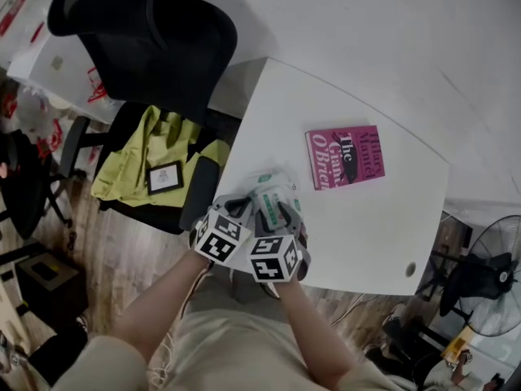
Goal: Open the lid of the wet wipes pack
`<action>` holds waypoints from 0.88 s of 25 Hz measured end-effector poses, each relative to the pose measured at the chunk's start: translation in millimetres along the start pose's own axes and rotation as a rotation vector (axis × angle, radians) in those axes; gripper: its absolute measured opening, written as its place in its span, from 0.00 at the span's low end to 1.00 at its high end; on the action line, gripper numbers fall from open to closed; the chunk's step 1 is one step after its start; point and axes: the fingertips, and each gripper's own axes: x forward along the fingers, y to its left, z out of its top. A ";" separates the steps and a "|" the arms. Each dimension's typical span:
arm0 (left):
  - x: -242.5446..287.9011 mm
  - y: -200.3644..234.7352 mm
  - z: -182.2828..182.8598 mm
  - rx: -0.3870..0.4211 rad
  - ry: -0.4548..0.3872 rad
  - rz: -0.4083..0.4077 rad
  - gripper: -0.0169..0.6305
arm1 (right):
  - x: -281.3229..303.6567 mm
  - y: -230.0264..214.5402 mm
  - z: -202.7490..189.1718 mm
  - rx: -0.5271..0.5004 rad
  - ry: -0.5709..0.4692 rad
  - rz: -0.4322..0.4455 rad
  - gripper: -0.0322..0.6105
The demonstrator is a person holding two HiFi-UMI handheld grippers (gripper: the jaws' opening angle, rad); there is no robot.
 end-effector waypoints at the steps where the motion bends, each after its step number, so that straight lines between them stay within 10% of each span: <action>1: 0.1 -0.3 0.1 0.006 -0.004 0.005 0.06 | -0.5 -0.3 0.2 0.009 -0.004 0.007 0.37; 22: 2.6 -1.5 -0.9 0.034 0.006 0.008 0.06 | -40.1 -36.4 26.2 0.083 -0.165 0.038 0.13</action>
